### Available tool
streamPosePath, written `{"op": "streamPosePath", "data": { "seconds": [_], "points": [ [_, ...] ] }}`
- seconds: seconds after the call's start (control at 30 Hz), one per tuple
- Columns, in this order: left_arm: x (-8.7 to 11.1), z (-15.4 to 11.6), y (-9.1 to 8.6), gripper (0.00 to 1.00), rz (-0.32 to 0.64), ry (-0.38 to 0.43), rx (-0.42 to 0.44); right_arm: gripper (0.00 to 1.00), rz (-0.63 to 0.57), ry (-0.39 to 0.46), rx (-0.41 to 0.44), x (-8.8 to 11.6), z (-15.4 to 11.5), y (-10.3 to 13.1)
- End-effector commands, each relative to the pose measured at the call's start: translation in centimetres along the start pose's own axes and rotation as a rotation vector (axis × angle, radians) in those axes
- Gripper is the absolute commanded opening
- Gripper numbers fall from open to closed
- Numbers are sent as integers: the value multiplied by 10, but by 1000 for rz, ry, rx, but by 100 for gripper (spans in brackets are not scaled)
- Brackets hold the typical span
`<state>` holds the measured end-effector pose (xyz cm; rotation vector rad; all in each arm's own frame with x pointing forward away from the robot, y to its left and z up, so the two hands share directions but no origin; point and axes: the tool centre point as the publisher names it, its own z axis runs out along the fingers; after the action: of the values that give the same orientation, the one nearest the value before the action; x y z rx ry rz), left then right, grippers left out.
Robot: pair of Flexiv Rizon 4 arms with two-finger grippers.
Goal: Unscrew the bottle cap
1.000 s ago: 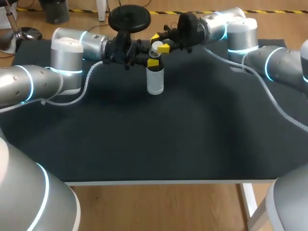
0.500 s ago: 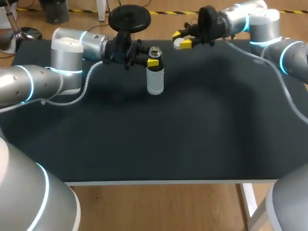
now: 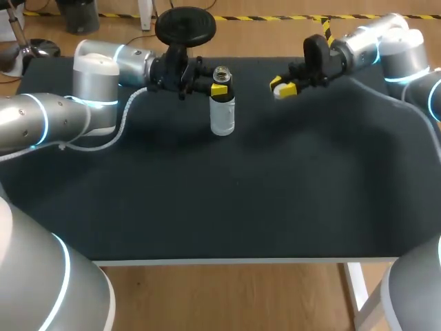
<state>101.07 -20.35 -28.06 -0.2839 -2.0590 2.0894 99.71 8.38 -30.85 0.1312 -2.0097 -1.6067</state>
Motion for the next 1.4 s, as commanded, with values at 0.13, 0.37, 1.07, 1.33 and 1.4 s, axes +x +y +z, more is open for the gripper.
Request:
{"op": "streamPosePath", "data": {
  "seconds": [0.13,0.37,1.07,1.33,1.4],
  "points": [
    [-3,0,1,0,-1,7,2,0,108,-443,129,-3,1,-19],
    [-3,0,1,0,-1,7,2,0,200,-542,168,-14,-1,-41],
    [-3,0,1,0,-1,7,2,100,285,-666,120,-13,-6,-66],
    [-3,0,1,0,-1,7,2,100,190,-753,111,-6,-10,-48],
    [-3,0,1,0,-1,7,2,100,149,-779,84,-3,-13,-43]
  ]
}}
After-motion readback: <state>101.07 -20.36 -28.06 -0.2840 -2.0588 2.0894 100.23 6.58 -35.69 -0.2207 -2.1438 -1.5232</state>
